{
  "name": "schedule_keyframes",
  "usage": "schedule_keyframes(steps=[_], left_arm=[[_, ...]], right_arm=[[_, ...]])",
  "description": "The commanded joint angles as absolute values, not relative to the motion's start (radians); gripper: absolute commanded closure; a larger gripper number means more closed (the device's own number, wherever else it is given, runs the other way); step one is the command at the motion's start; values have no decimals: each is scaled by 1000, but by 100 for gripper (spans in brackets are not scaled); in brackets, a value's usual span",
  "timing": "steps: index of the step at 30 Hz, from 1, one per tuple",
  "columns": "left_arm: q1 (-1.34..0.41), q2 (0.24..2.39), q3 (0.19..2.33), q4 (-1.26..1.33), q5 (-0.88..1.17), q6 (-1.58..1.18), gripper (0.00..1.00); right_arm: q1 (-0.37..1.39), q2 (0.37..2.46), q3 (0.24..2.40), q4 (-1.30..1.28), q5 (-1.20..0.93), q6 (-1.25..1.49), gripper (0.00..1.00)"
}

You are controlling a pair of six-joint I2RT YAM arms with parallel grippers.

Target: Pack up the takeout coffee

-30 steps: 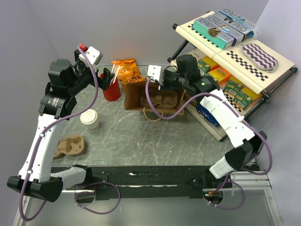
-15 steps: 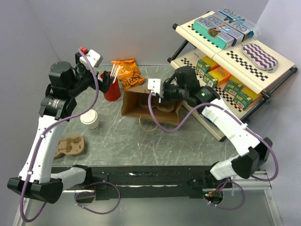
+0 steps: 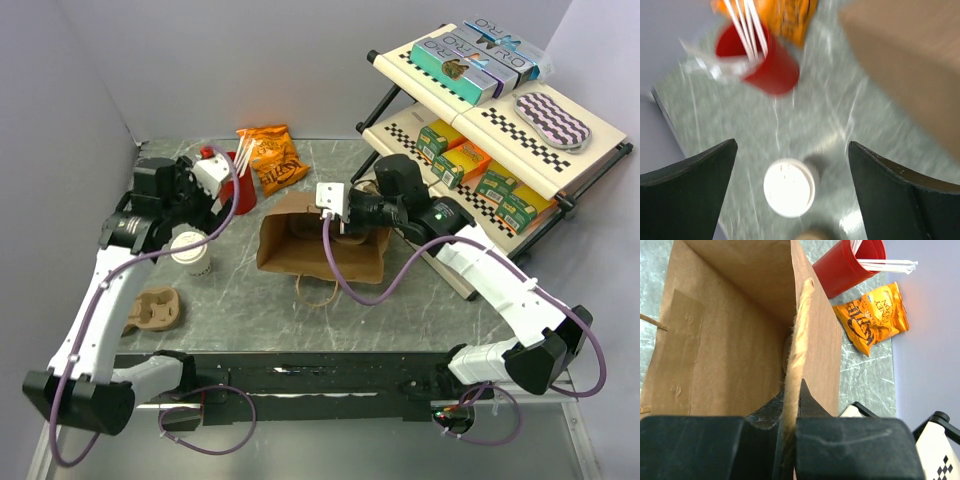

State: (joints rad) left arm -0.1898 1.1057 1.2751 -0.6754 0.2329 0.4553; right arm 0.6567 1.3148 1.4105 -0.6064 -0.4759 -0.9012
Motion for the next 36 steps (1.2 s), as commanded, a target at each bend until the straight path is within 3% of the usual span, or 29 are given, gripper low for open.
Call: schedule_keyframes(steps=[1, 16, 36], left_arm=[[-147, 1172, 1236, -814, 127, 520, 1], [49, 1569, 1485, -1109, 156, 333, 1], [55, 1600, 1439, -1092, 120, 393, 1]], right_arm=[[658, 1316, 1465, -561, -483, -885, 100], [637, 1351, 1514, -571, -485, -850, 100], [635, 1362, 1522, -563, -483, -842, 100]])
